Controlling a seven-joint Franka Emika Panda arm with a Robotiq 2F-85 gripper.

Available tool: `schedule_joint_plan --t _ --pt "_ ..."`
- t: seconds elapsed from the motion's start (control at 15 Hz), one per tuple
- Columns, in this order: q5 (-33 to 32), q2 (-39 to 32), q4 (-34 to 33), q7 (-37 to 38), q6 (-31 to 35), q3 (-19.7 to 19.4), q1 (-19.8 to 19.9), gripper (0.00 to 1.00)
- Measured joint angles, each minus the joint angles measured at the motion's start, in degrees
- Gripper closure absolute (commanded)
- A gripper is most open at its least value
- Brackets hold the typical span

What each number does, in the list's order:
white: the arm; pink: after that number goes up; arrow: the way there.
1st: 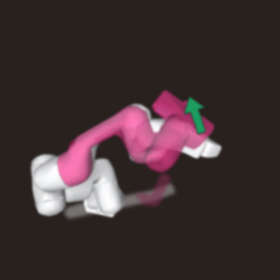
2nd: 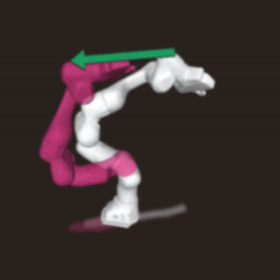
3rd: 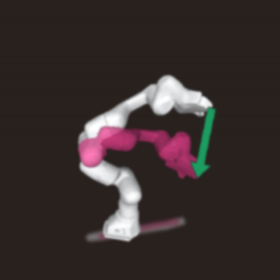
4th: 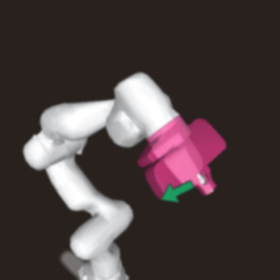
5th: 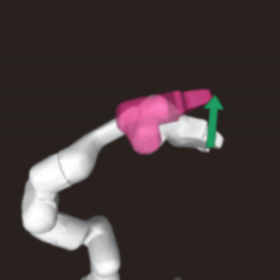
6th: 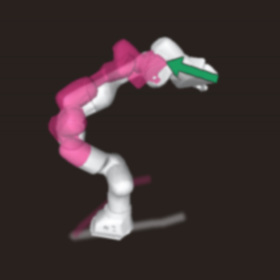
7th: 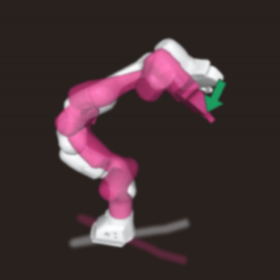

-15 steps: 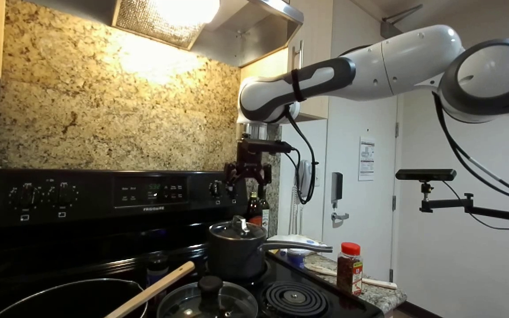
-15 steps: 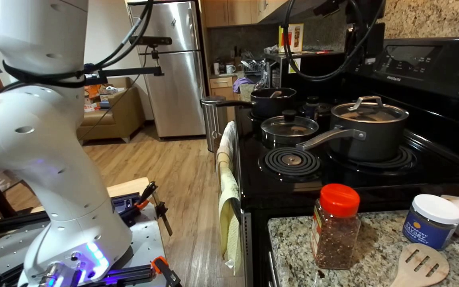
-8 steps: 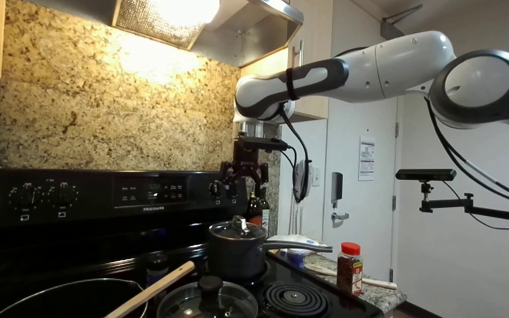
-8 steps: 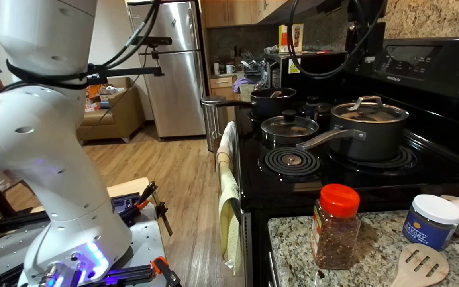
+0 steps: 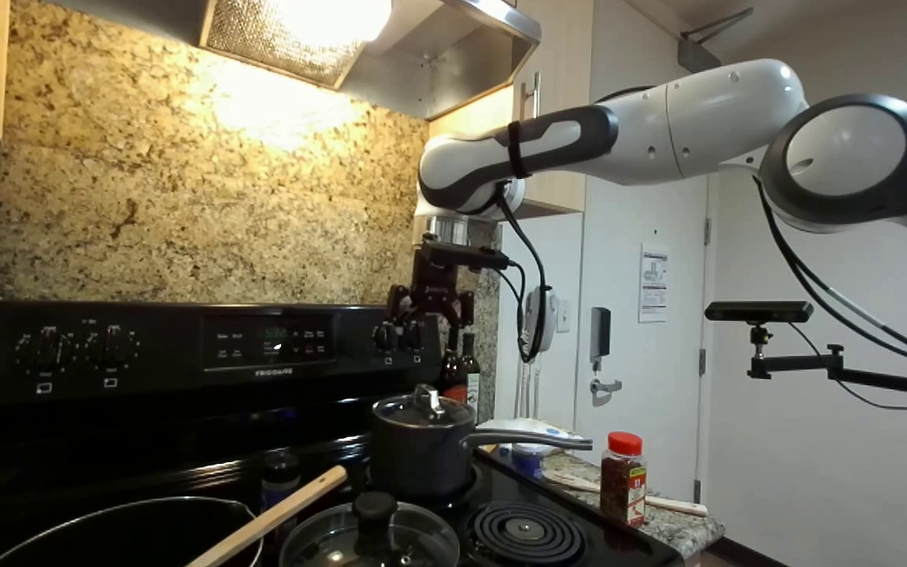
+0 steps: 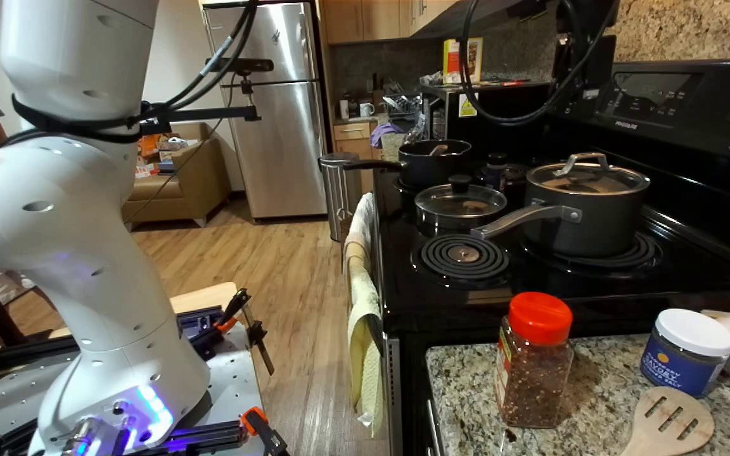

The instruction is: Remove the silver lid from the pot on the right side of the stove

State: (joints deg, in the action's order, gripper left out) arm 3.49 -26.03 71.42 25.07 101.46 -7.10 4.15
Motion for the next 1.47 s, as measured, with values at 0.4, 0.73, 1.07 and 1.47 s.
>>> schedule_joint_plan --t 0.4,0.73,1.07,1.47 --pt "-1.4 0.0 0.0 0.0 2.0 0.0 0.0 0.0" --pt "-3.2 0.0 0.0 0.0 1.3 -0.1 -0.1 0.0" --pt "-3.1 -0.1 0.0 0.0 0.6 -0.1 -0.1 0.0" --pt "-3.1 -0.1 0.0 0.0 0.6 -0.1 -0.1 0.0"
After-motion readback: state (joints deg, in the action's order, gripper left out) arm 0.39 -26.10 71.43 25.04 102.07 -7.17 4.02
